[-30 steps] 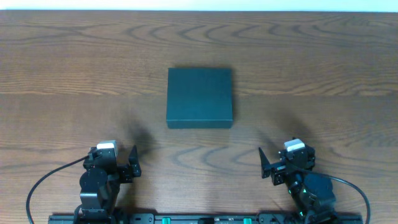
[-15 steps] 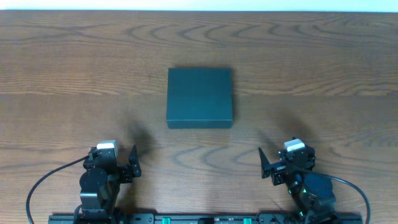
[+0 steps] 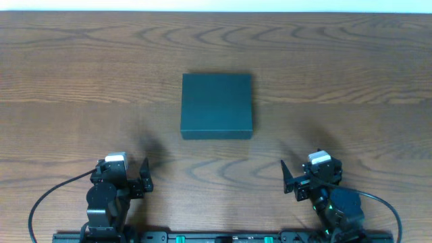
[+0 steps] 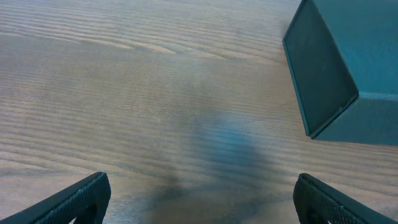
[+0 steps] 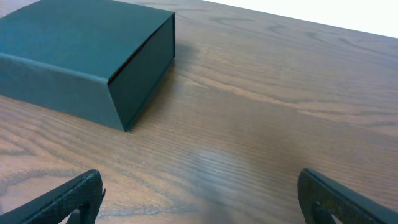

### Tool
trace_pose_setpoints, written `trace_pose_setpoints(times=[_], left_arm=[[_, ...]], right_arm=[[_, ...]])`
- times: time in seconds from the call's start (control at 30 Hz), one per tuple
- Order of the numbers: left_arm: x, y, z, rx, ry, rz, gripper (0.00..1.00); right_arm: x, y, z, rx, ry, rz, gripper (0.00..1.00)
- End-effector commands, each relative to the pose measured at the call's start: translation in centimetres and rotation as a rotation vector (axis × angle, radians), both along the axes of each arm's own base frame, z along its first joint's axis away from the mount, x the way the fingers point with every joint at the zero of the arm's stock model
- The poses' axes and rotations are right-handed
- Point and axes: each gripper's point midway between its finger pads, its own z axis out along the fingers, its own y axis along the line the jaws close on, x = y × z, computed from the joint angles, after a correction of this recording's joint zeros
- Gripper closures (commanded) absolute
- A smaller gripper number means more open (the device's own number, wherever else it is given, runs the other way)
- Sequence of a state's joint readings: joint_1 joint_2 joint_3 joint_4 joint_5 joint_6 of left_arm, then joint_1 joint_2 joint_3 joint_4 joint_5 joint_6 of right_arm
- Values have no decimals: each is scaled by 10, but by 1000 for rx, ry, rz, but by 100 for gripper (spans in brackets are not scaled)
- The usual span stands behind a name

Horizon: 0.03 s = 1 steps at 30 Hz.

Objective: Pack container

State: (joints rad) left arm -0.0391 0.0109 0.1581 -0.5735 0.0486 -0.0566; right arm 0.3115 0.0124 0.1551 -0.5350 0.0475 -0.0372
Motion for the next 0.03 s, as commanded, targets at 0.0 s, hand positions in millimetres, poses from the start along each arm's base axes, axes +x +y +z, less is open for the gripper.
trace_pose_setpoints(times=[0.0], left_arm=[[0, 2, -2, -11, -2, 17, 5]], right_arm=[[0, 0, -4, -1, 7, 2, 1]])
